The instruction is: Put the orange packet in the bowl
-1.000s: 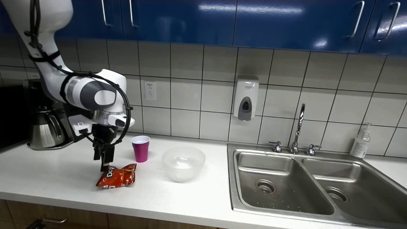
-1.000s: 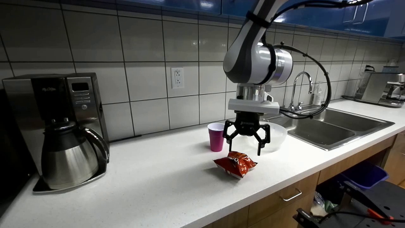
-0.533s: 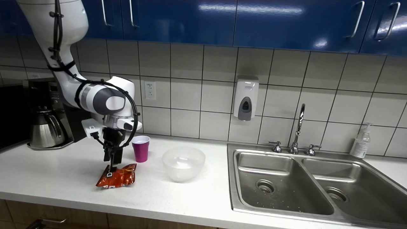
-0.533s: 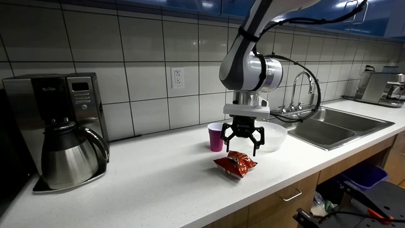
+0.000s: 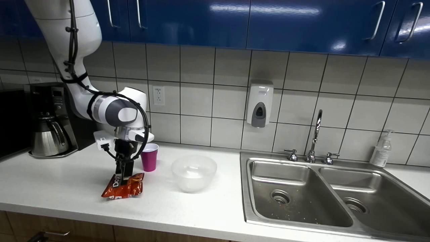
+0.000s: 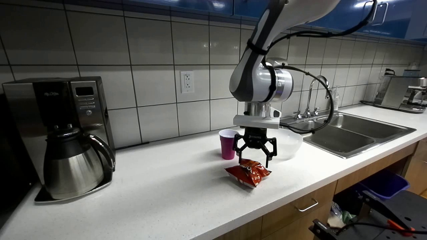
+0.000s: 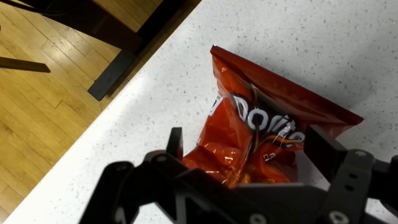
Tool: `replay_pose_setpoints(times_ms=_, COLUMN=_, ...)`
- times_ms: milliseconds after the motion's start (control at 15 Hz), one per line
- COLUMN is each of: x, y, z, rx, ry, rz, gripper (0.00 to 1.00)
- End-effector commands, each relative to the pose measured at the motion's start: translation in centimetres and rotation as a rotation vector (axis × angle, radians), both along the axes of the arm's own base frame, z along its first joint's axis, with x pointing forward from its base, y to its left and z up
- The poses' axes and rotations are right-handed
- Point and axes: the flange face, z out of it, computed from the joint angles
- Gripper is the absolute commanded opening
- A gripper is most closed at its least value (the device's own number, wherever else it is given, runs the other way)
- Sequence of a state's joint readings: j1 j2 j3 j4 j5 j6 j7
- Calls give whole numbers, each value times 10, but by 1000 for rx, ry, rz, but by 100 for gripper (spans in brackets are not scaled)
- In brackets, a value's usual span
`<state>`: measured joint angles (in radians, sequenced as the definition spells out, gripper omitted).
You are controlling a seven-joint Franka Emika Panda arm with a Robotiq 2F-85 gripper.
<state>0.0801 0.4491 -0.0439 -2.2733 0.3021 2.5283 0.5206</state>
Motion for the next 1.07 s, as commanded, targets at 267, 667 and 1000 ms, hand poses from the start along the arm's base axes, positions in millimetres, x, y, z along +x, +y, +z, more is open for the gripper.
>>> replay_pose_setpoints(times_ms=267, x=11, y=-12, z=-9, rx=-29, ry=27, rz=-53, gripper=100)
replay_pose_setpoints(times_ms=667, x=13, y=-14, z=-11, rx=-26, ry=29, rz=-55, gripper=42)
replay_pose_setpoints(times_ms=1000, x=13, y=-11, z=-8, rx=-17, ry=24, rz=-47, gripper=2)
